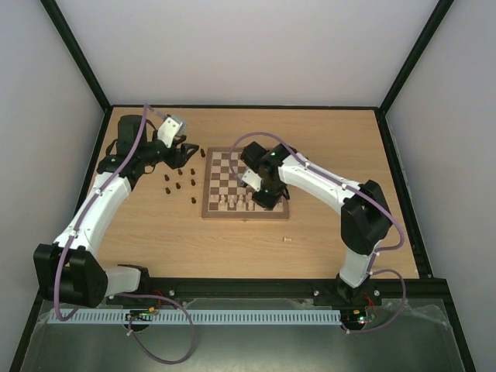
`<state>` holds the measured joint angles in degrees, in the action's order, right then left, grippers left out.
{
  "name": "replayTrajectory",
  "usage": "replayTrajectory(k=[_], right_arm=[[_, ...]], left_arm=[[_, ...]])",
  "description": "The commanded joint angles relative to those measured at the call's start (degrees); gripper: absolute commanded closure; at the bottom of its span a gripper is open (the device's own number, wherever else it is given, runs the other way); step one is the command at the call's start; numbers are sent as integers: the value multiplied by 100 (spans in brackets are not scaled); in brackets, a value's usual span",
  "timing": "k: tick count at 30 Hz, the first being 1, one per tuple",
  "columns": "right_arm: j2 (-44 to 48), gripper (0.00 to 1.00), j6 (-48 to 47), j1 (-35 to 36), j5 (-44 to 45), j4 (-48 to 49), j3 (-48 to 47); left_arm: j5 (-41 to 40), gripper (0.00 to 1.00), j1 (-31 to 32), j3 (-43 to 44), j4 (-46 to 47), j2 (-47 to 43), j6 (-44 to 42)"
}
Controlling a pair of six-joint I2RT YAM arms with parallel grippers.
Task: Set up the chess pieces on the board
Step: Place the chess piece on the chessboard.
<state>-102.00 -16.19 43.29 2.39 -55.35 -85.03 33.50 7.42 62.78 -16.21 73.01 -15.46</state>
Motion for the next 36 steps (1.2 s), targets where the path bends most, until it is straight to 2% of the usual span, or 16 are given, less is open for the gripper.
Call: replayTrajectory(k=[1,23,36], right_arm=[[-287,88,23,74,136,-221,-150],[-995,87,-51,83,188,-56,-540],[-1219,84,-60,81,192,-56,-772]], left_arm=[[146,41,-48,-55,55,-103,-76],[223,41,-124,-115,64,-103,-141],[324,41,-212,-161,74,-116,-159]])
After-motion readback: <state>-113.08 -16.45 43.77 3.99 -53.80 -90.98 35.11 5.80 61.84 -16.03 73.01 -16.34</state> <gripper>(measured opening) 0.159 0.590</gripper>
